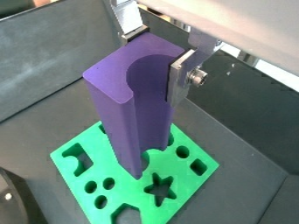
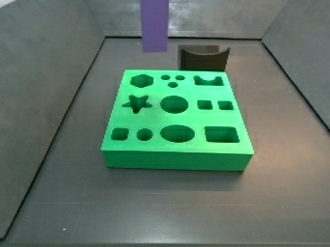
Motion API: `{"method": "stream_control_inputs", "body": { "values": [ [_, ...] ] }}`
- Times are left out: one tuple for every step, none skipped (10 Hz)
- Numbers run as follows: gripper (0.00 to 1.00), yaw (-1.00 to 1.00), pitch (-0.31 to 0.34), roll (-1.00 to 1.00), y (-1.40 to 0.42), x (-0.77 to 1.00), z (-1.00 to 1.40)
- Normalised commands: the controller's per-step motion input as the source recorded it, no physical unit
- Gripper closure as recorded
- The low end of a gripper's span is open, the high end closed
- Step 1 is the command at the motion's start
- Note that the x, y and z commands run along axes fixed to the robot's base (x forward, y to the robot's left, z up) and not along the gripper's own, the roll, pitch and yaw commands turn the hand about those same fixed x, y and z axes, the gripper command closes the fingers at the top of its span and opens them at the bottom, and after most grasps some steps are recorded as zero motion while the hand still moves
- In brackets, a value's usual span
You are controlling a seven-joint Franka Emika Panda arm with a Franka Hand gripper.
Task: Insert the arch object.
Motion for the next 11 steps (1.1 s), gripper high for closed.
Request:
{"method": "stream_control_inputs", "body": {
  "values": [
    [1.0, -0.6, 0.0, 0.07, 0.28, 0.65, -0.27],
    [1.0, -0.57, 0.0, 0.07, 0.29, 0.68, -0.28],
    [1.0, -0.59, 0.0, 0.06, 0.29, 0.68, -0.25],
    [1.0, -0.63, 0.0, 0.05, 0.27, 0.63, -0.25],
    [1.0, -0.71, 0.0, 0.06, 0.24, 0.51, -0.27],
    [1.0, -0.76, 0.0, 0.06, 0.2, 0.45, -0.27],
    [1.0, -0.82, 0.0, 0.05, 0.16, 0.37, -0.26],
    [1.0, -0.85, 0.0, 0.05, 0.14, 0.33, -0.25],
    [1.0, -0.87, 0.0, 0.04, 0.14, 0.3, -0.25],
    [1.0, -0.92, -0.003, 0.04, 0.11, 0.23, -0.25],
    [1.0, -0.93, -0.006, 0.04, 0.1, 0.23, -0.25]
  ]
}}
